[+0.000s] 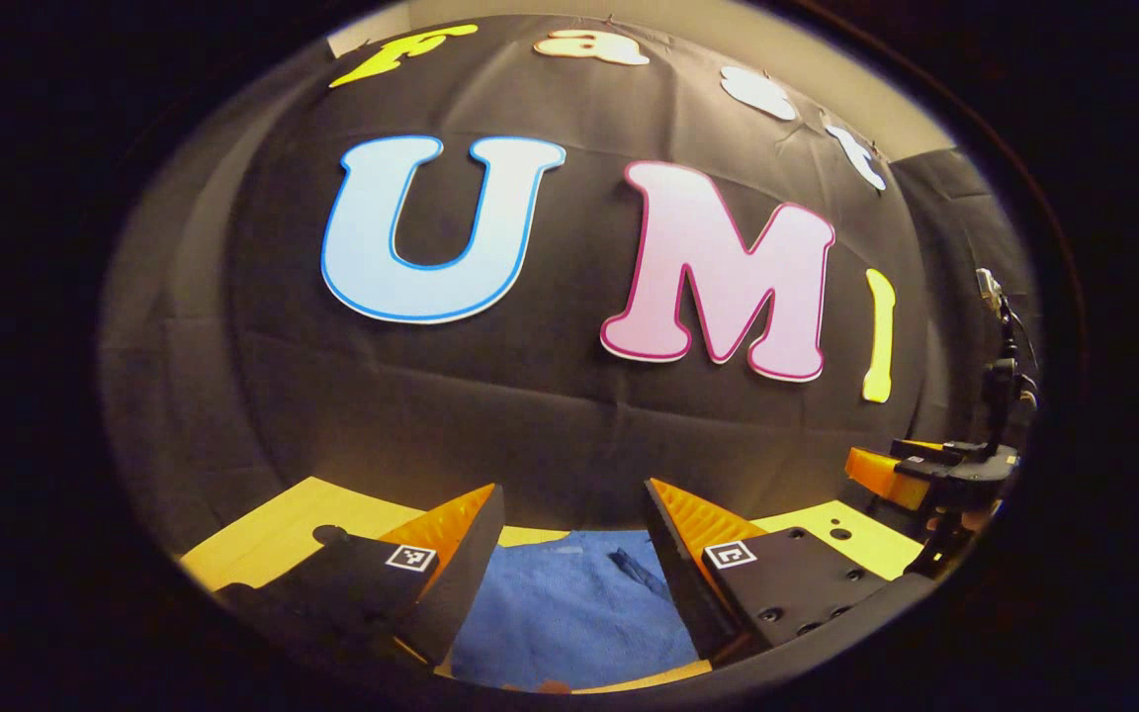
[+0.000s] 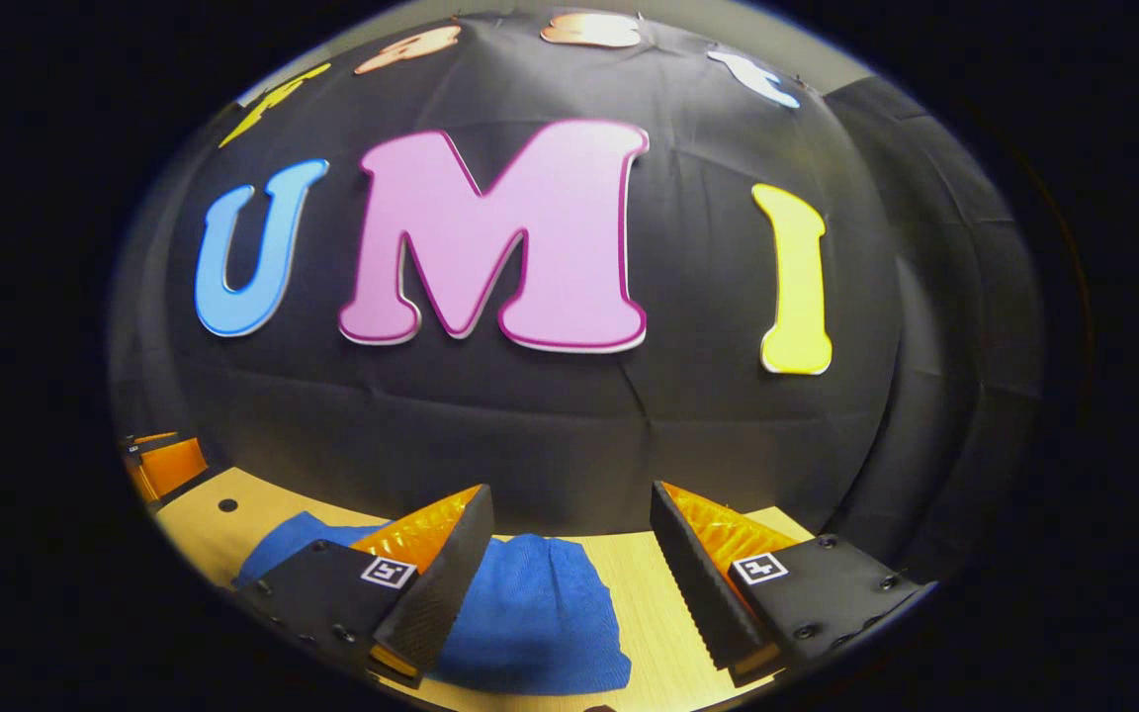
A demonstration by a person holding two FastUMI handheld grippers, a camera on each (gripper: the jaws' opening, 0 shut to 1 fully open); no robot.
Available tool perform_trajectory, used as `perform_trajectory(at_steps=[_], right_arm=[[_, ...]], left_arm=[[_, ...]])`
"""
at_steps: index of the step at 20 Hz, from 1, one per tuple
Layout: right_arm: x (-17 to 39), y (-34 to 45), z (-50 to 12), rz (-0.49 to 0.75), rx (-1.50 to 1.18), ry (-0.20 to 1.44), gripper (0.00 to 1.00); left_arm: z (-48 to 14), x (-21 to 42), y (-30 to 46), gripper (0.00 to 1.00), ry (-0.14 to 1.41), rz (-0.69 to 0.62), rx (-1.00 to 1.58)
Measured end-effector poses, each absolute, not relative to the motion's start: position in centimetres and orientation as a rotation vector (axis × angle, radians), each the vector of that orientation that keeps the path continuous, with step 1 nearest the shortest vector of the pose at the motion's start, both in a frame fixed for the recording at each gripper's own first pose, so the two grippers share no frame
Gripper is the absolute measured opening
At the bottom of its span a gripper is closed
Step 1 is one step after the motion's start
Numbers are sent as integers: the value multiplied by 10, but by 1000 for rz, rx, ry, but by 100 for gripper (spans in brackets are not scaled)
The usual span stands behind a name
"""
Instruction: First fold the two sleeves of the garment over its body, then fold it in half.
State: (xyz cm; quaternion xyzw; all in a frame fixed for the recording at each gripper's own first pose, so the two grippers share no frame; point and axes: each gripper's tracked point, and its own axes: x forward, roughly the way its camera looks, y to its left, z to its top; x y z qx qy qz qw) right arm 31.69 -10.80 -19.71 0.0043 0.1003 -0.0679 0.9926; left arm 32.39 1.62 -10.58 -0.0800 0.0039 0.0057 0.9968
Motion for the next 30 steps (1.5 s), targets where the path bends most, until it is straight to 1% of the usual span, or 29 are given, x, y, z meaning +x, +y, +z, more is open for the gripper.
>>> perform_trajectory(at_steps=[1,2,3,4,5,6,8,12,13,14,15,16,17,18,19,20,21,22,23,24,25,26,27,28,29,30], right_arm=[[302,-103,-182,-131,-5,168,97],[288,-96,-164,-118,-13,129,100],[271,-90,-150,-112,-6,105,98],[254,-86,-137,-107,12,91,96],[238,-82,-123,-104,32,78,99],[222,-79,-111,-107,51,74,96],[188,-82,-88,-132,82,72,96],[125,-89,-51,-163,115,58,96],[107,-86,-47,-150,102,62,95],[91,-79,-44,-118,81,63,98],[77,-72,-41,-88,47,63,91],[60,-69,-40,-72,18,78,95],[42,-62,-39,-44,0,87,100],[29,-54,-36,-19,0,89,96],[10,-47,-30,-2,16,92,96],[-4,-40,-25,23,42,101,97],[-17,-32,-22,50,66,110,93],[-25,-28,-21,68,71,119,93],[-33,-27,-21,79,68,125,97],[-39,-26,-21,86,65,124,97],[-44,-23,-21,93,63,121,93],[-50,-22,-20,96,63,117,93],[-56,-20,-20,99,67,109,97],[-60,-17,-16,110,74,86,97],[-62,-9,-8,128,73,62,93],[-62,-6,-3,136,58,42,93]], left_arm=[[-101,299,13,80,-6,9,-171],[-94,280,12,80,-20,12,-177],[-87,262,11,80,-31,8,-189],[-81,243,8,80,-30,1,-202],[-77,221,6,81,-29,5,-220],[-71,201,4,81,-26,10,-235],[-59,154,-1,81,-30,24,-251],[-25,64,-2,81,-148,77,-194],[-21,41,-6,80,-167,89,-169],[-18,20,-10,81,-172,97,-150],[-20,3,-18,81,-159,91,-128],[-23,-14,-25,82,-137,91,-108],[-29,-30,-28,81,-113,100,-94],[-31,-46,-31,81,-90,108,-85],[-30,-61,-39,81,-82,107,-74],[-27,-75,-45,81,-78,103,-65],[-22,-86,-50,81,-88,100,-50],[-15,-96,-53,80,-103,103,-32],[-9,-102,-55,80,-128,104,-7],[-1,-108,-55,80,-151,112,19],[3,-111,-54,80,-165,124,43],[6,-112,-52,81,-164,135,61],[5,-115,-53,81,-162,140,68],[8,-118,-56,81,-168,134,65],[11,-119,-60,81,-176,125,58],[11,-121,-62,81,-175,123,53]])
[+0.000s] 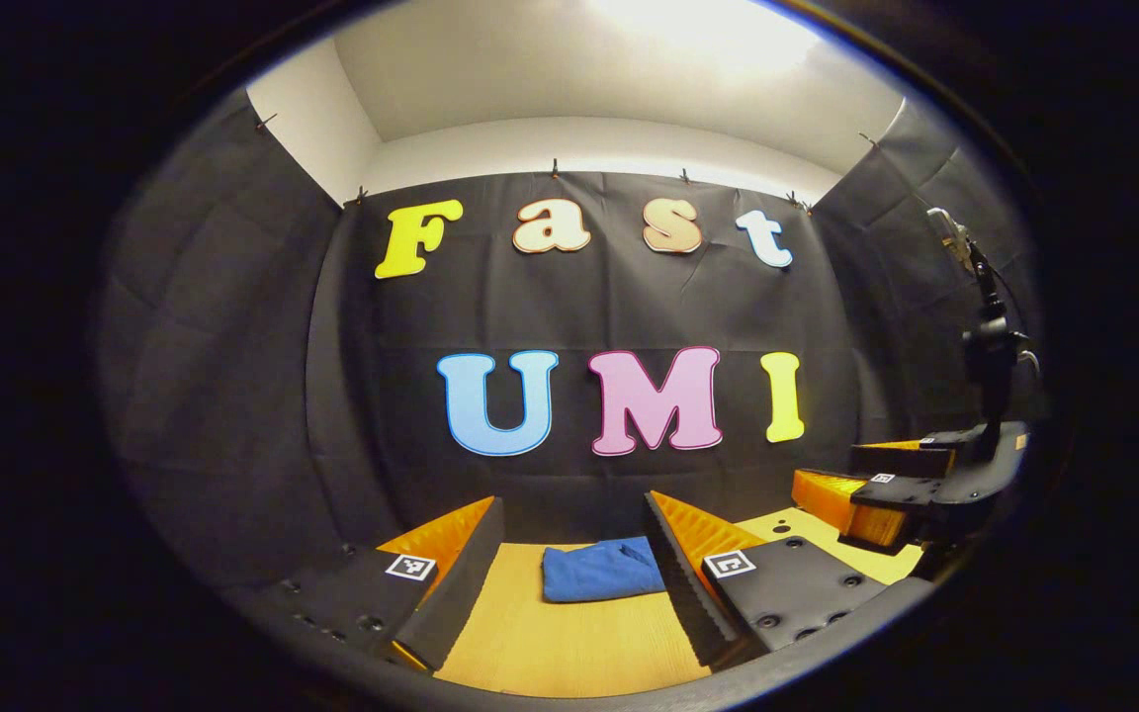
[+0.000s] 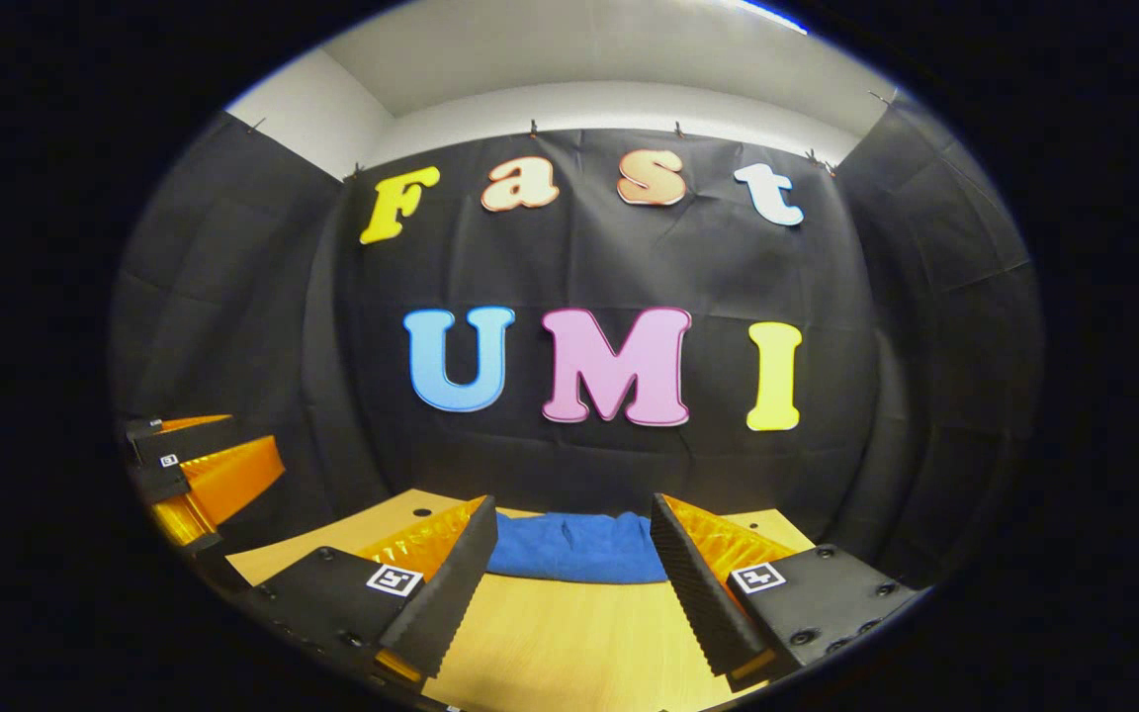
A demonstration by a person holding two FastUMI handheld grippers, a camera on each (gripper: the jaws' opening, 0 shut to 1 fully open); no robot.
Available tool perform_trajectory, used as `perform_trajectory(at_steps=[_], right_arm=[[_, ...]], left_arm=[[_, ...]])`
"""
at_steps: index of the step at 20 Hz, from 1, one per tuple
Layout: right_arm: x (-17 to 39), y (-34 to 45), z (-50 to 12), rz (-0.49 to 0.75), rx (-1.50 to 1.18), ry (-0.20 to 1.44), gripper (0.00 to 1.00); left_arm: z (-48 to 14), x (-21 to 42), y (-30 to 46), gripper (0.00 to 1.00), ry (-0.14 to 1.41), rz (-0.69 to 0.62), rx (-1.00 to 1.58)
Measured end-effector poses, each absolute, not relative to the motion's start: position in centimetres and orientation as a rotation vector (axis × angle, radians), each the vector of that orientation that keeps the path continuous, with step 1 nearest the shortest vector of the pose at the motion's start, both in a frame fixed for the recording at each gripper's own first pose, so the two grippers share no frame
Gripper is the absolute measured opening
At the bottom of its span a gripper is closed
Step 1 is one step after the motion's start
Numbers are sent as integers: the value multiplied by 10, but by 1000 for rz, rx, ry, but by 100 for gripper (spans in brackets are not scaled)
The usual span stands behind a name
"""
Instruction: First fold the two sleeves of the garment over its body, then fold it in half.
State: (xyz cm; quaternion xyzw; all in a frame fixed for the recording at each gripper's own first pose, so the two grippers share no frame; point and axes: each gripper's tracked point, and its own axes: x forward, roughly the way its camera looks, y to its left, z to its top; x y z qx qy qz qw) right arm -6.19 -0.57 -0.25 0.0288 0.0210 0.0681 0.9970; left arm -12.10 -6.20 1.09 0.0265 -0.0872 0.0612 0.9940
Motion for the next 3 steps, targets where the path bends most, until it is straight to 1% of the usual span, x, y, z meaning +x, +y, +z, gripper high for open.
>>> perform_trajectory(at_steps=[3], right_arm=[[-62,-1,7,157,29,6,93]], left_arm=[[11,-127,-66,81,-180,125,56]])
